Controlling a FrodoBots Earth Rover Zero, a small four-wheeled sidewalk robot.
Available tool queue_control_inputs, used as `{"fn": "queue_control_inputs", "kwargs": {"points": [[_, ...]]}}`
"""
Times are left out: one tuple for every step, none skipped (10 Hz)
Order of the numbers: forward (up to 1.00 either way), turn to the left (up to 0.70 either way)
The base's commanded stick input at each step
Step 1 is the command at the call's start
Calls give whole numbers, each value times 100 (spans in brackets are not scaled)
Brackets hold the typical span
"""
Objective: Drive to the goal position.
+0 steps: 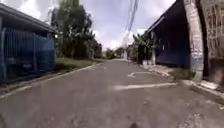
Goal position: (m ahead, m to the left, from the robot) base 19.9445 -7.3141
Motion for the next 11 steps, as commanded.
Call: {"fn": "queue_control_inputs", "kwargs": {"points": [[70,0],[70,0],[70,0],[70,0],[70,0],[70,0],[70,-8],[70,-15],[70,-16],[70,-7],[70,-1]]}}
